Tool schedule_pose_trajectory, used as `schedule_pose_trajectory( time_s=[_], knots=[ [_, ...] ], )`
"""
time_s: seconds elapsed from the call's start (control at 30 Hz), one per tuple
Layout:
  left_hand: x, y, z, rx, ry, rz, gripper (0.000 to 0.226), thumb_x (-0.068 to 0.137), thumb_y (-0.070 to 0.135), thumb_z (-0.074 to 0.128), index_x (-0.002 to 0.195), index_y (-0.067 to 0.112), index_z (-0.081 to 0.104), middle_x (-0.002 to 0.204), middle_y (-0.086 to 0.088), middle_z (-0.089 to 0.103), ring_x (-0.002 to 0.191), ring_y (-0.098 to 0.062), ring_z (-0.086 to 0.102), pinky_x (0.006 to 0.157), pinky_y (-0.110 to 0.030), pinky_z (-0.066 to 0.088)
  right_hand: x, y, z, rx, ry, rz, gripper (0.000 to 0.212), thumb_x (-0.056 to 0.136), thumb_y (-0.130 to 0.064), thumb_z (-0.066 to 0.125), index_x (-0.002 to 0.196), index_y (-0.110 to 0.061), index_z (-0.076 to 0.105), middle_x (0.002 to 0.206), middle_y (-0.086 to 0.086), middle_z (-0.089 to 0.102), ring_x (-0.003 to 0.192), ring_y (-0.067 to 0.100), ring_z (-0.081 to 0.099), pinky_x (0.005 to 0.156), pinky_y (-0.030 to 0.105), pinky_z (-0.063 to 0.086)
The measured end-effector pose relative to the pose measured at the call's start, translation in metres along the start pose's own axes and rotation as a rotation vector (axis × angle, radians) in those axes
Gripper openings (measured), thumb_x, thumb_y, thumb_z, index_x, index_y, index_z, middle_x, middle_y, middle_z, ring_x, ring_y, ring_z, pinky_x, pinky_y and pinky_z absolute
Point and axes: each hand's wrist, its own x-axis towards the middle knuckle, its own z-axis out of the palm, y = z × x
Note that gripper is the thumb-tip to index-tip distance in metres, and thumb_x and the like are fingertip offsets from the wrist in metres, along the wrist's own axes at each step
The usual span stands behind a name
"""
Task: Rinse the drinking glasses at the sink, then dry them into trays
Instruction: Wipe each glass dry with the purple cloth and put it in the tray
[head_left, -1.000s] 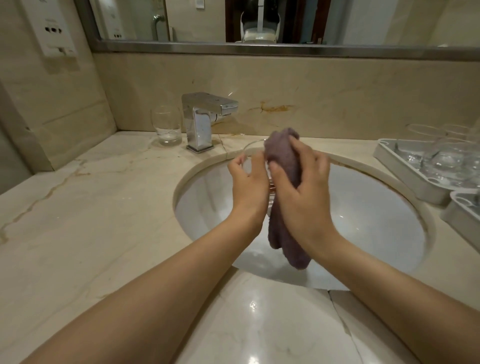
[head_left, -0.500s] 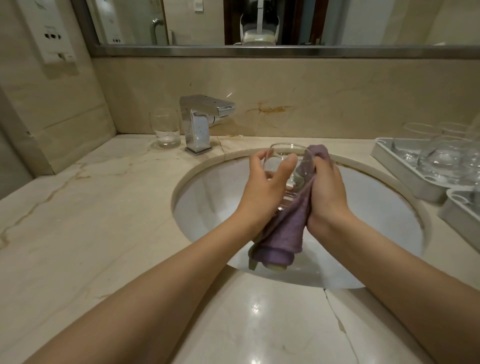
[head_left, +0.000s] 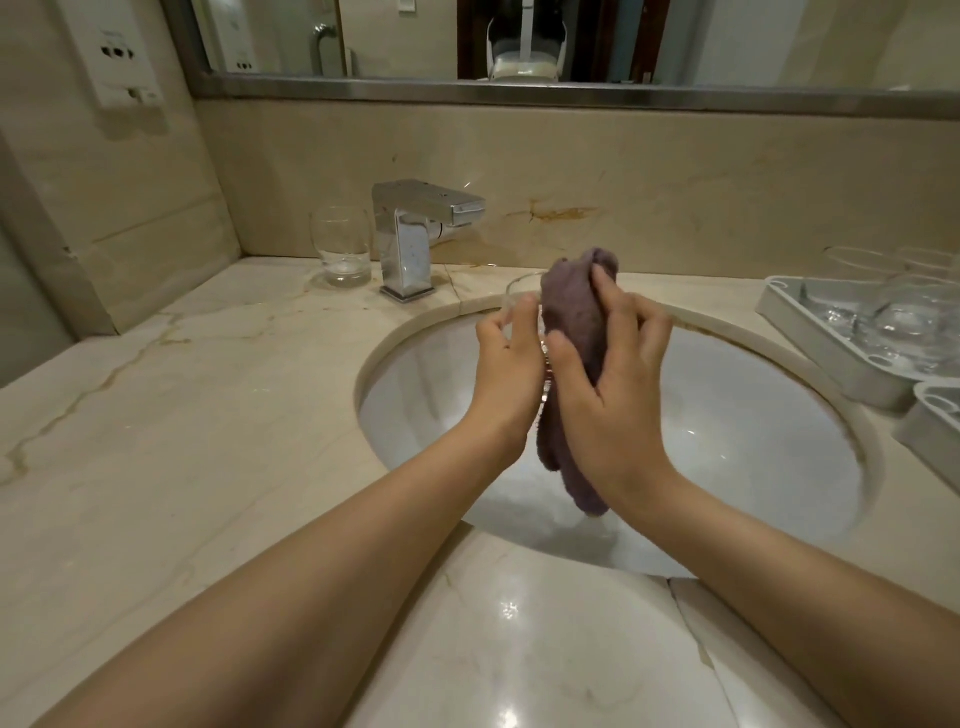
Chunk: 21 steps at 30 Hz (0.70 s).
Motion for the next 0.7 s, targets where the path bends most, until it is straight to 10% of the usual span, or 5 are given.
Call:
schedule_pose_trajectory(
  time_s=[0.17,0.3,0.43,0.53,0.7],
  knots=[
    [-0.005,0.005,0.003,0.001,-0.079,-0.009,0.049,0.094,0.053,0.043,0.127,0.018,0.038,0.117,-0.012,0.062,0.107,-0.027,0.061,0.089,-0.042,0.050,0.015,0.004,-0.012,0.105,0.085,0.035,0.048,0.092,-0.029,0.049,0.137,-0.015,0.044,0.125,0.004,0.039,0.108,-0.008,0.043,0.097,0.007,0.034],
    [-0.009,0.004,0.003,0.023,-0.278,0.014,0.051,0.093,0.028,0.058,0.136,0.019,0.033,0.110,-0.003,0.059,0.084,-0.010,0.063,0.062,-0.020,0.049,0.038,0.007,-0.026,0.462,0.130,0.371,0.023,0.081,-0.036,0.051,0.100,-0.024,0.057,0.102,0.007,0.059,0.095,0.021,0.057,0.097,0.047,0.046],
    [-0.006,0.008,-0.002,-0.022,-0.409,0.075,0.077,0.073,0.012,0.075,0.134,0.026,0.032,0.114,-0.004,0.056,0.085,-0.010,0.065,0.073,-0.033,0.058,0.050,0.009,-0.040,0.396,0.189,0.261,0.008,0.089,-0.019,0.055,0.097,-0.021,0.056,0.089,-0.005,0.059,0.081,0.008,0.056,0.080,0.028,0.048],
    [-0.001,0.015,-0.014,-0.018,-0.452,0.134,0.074,0.067,0.010,0.075,0.128,0.032,0.039,0.118,-0.010,0.056,0.087,-0.019,0.066,0.080,-0.049,0.057,0.060,0.011,-0.054,0.237,0.074,0.098,0.023,0.086,-0.016,0.061,0.104,-0.030,0.058,0.099,-0.010,0.062,0.088,0.000,0.058,0.080,0.015,0.045],
    [0.008,0.023,-0.045,0.220,-0.554,0.198,0.088,0.062,0.006,0.083,0.128,0.046,0.041,0.119,-0.013,0.054,0.077,-0.017,0.066,0.070,-0.031,0.057,0.061,0.012,-0.084,-0.025,-0.399,-0.067,0.044,0.085,0.000,0.066,0.107,-0.038,0.062,0.109,-0.015,0.065,0.096,-0.012,0.057,0.084,0.003,0.038]
  ],
)
